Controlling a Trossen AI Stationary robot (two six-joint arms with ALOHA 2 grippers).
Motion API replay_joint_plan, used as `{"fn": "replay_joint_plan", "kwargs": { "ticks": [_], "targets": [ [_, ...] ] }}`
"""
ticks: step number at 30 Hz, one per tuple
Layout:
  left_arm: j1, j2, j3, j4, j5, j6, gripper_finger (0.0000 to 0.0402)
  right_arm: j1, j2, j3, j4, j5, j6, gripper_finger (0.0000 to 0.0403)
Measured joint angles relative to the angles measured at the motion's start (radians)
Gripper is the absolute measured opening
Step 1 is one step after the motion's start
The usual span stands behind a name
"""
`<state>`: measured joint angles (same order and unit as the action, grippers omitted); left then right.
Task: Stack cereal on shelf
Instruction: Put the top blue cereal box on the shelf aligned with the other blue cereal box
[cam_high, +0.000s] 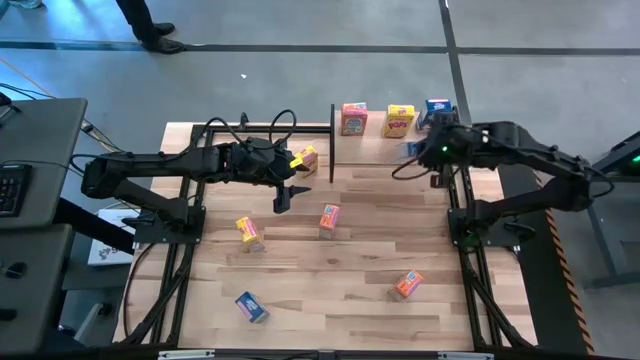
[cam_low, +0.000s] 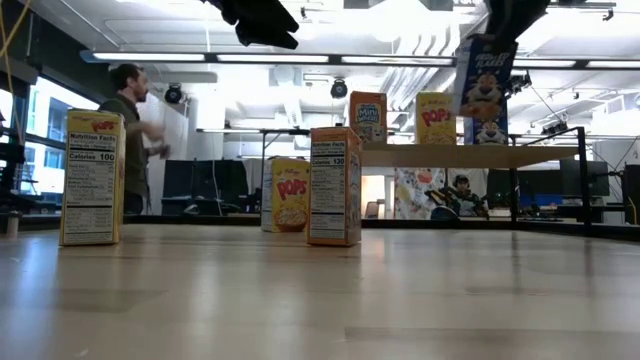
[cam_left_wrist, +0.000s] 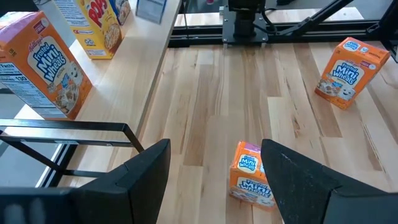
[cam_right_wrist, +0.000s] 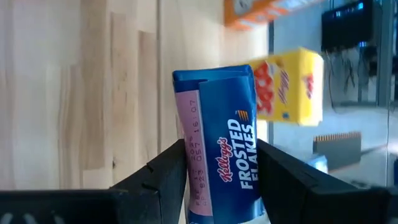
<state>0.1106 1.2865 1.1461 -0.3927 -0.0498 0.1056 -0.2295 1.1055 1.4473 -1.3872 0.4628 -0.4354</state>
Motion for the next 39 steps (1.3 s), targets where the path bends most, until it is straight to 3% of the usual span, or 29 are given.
{"fn": "replay_joint_plan", "kwargs": {
  "ticks": [10,15,32,39],
  "targets": [
    [0.0,0.0,0.0,0.0,0.0,0.001,0.0241,-0.127,0.002,0.228,-0.132,-0.099,0.016,0.0167],
    [0.0,0.0,0.0,0.0,0.0,0.001,0.0241,-0.207,0.002,0.266,-0.159,-0.156,0.007,0.0167],
    [0.0,0.0,0.0,0.0,0.0,0.001,0.0241,-0.383,0.003,0.019,-0.092,-0.235,-0.176,0.0167],
    [0.0,0.0,0.0,0.0,0.0,0.001,0.0241,-0.442,0.003,-0.009,-0.016,-0.291,-0.246,0.0167]
  ]
}}
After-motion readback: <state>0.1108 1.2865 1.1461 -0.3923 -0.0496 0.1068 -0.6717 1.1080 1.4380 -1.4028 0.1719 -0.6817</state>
